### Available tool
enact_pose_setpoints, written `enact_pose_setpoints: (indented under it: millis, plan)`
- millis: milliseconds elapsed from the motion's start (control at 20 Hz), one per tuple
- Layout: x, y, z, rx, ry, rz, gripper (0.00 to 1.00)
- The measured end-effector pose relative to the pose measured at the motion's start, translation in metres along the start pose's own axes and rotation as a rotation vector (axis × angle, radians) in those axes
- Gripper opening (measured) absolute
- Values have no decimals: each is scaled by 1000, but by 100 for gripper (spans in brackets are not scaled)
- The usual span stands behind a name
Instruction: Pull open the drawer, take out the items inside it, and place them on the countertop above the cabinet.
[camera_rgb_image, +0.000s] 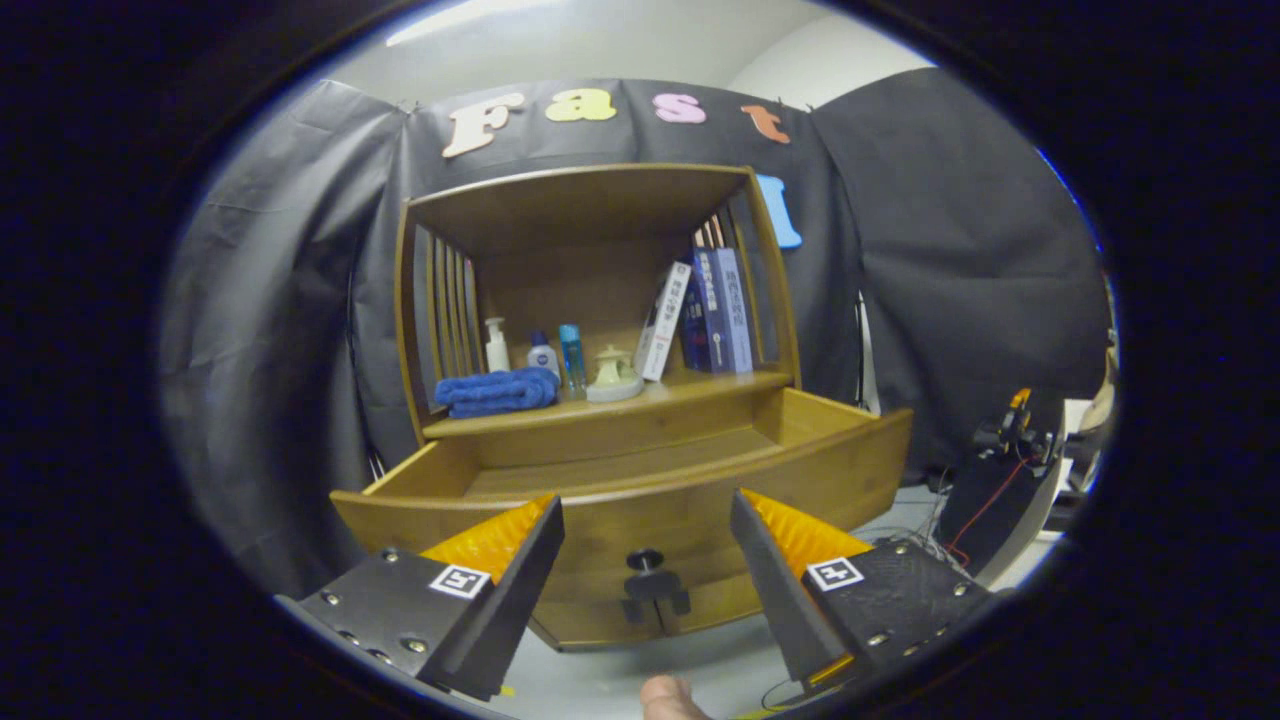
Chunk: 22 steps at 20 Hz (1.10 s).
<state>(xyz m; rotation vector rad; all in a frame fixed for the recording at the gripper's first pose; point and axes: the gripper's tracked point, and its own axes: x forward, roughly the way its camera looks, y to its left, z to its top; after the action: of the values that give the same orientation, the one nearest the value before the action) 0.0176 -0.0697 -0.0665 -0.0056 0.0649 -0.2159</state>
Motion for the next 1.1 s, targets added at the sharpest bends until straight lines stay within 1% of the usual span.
enact_pose_setpoints:
  millis: [100, 350, 450, 700, 900, 1100]
  plan:
    - [-1, 0, -16, -23, 27, 8, 99]
    - [0, 5, -55, -114, 45, 49, 100]
    - [2, 7, -67, -132, 58, 61, 100]
    - [8, 8, -75, -147, 47, 73, 99]
    - [12, 19, -77, -167, 38, 101, 100]
    - [28, 13, -68, -194, 24, 59, 99]
